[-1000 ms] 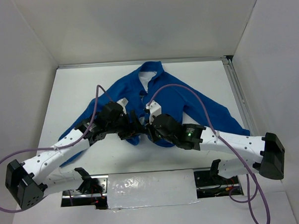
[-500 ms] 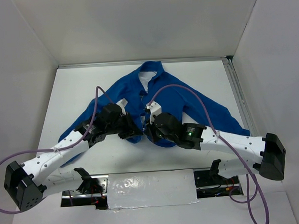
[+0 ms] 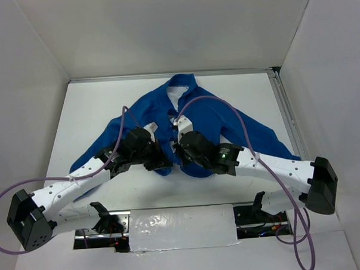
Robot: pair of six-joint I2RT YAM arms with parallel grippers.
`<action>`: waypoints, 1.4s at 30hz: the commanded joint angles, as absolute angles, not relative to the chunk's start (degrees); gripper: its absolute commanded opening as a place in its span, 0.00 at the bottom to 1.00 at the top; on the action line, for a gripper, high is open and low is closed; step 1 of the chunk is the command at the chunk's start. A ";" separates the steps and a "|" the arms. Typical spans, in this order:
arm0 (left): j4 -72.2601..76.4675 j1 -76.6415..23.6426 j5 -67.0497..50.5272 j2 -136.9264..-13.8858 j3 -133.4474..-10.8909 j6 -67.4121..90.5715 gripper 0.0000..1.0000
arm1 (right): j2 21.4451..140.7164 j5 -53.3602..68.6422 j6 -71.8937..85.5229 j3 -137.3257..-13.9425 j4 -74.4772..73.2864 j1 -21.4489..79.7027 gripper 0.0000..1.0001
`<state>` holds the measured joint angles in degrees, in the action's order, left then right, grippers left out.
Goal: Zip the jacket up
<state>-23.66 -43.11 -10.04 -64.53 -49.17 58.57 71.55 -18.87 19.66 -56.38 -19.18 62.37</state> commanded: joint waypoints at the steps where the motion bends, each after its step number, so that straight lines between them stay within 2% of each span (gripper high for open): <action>1: -29.34 -45.87 -13.09 -64.07 -47.46 55.81 0.00 | 73.73 -25.49 17.05 -63.01 -20.13 58.72 0.00; 5: -30.23 -48.69 -16.69 -66.00 -46.50 55.02 0.00 | 77.07 -24.34 16.17 -66.26 -18.81 55.64 0.00; 9: -32.25 -53.08 -18.02 -64.95 -46.32 56.07 0.00 | 83.74 -27.93 16.61 -73.19 -18.81 47.50 0.00; 12: -34.80 -54.40 -15.92 -63.99 -45.62 58.18 0.00 | 98.02 -34.77 15.30 -84.08 -18.46 38.72 0.00; 14: -34.98 -54.75 -15.99 -63.63 -44.48 58.53 0.00 | 105.60 -36.30 14.42 -97.42 -19.76 33.25 0.00; 15: -34.63 -54.84 -16.43 -63.37 -43.86 58.62 0.00 | 114.43 -33.08 15.20 -104.08 -21.78 27.39 0.00; 16: -33.93 -54.93 -16.78 -63.28 -43.16 58.71 0.00 | 119.05 -31.22 15.29 -118.25 -23.62 24.81 0.00; 18: -32.52 -54.84 -17.14 -63.63 -41.93 58.36 0.00 | 133.15 -30.41 15.03 -132.90 -27.16 19.02 0.00; 19: -32.52 -54.93 -16.88 -64.33 -42.10 58.19 0.00 | 137.24 -30.06 13.46 -146.46 -26.55 17.77 0.00; 20: -32.78 -54.93 -17.05 -64.51 -42.36 57.75 0.00 | 140.59 -30.23 11.53 -150.86 -23.24 16.62 0.00; 21: -32.61 -54.76 -16.79 -64.77 -42.36 57.66 0.00 | 143.67 -30.84 11.17 -152.73 -20.16 14.70 0.00; 23: -33.05 -54.49 -16.61 -65.13 -42.01 57.48 0.00 | 142.31 -27.27 10.63 -146.55 -3.75 13.02 0.00; 24: -33.83 -54.32 -16.18 -64.95 -41.75 57.83 0.00 | 140.47 -26.72 11.68 -140.60 -0.39 12.40 0.00; 25: -34.36 -53.53 -16.08 -64.69 -41.49 58.09 0.00 | 141.75 -23.76 11.95 -140.97 4.00 11.87 0.00; 27: -35.42 -52.56 -15.30 -64.25 -41.05 58.62 0.00 | 144.30 -21.55 9.69 -147.87 2.73 11.86 0.00; 29: -36.56 -51.51 -13.37 -63.55 -41.22 60.46 0.00 | 145.11 -14.43 7.83 -149.68 1.23 12.39 0.00; 30: -37.26 -50.89 -12.66 -63.28 -41.48 60.82 0.04 | 144.24 -12.59 7.04 -146.98 1.58 12.74 0.03; 31: -37.35 -50.02 -11.70 -63.37 -42.18 60.91 0.19 | 143.01 -10.31 5.38 -144.78 2.71 13.44 0.08; 32: -37.01 -49.49 -11.25 -63.46 -42.62 59.86 0.70 | 140.39 -7.33 5.27 -141.62 3.42 13.62 0.34; 33: -37.87 -48.44 -9.07 -63.98 -44.28 59.68 0.99 | 139.32 -5.64 5.10 -141.33 1.69 13.97 0.61; 34: -38.75 -47.73 -7.83 -64.42 -45.34 59.16 0.99 | 138.52 -3.80 5.01 -141.68 0.36 14.06 0.99; 37: -43.41 -44.40 -3.09 -65.83 -50.53 58.98 0.99 | 132.75 -3.25 5.71 -141.68 -8.59 14.41 1.00; 39: -44.91 -40.28 -1.33 -65.92 -53.94 58.02 0.99 | 125.47 -6.67 9.20 -136.69 -13.94 13.98 1.00; 42: -40.45 -33.77 -2.37 -65.92 -55.80 53.89 0.99 | 115.61 -8.09 17.82 -121.60 -16.96 12.66 1.00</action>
